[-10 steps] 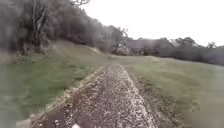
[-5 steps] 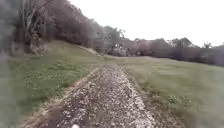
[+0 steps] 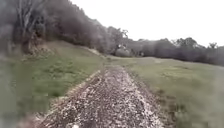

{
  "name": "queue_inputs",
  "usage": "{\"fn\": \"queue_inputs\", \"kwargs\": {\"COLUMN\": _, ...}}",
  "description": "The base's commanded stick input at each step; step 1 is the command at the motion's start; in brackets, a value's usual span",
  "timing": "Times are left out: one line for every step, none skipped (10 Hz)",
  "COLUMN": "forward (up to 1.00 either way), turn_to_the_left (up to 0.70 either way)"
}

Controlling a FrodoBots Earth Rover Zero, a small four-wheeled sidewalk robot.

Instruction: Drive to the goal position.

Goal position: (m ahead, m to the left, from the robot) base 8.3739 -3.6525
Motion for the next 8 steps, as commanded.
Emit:
{"fn": "queue_inputs", "kwargs": {"forward": 1.0, "turn_to_the_left": -0.04}}
{"fn": "queue_inputs", "kwargs": {"forward": 1.0, "turn_to_the_left": -0.04}}
{"fn": "queue_inputs", "kwargs": {"forward": 1.0, "turn_to_the_left": -0.2}}
{"fn": "queue_inputs", "kwargs": {"forward": 1.0, "turn_to_the_left": -0.32}}
{"fn": "queue_inputs", "kwargs": {"forward": 1.0, "turn_to_the_left": -0.08}}
{"fn": "queue_inputs", "kwargs": {"forward": 1.0, "turn_to_the_left": -0.03}}
{"fn": "queue_inputs", "kwargs": {"forward": 1.0, "turn_to_the_left": -0.08}}
{"fn": "queue_inputs", "kwargs": {"forward": 1.0, "turn_to_the_left": -0.34}}
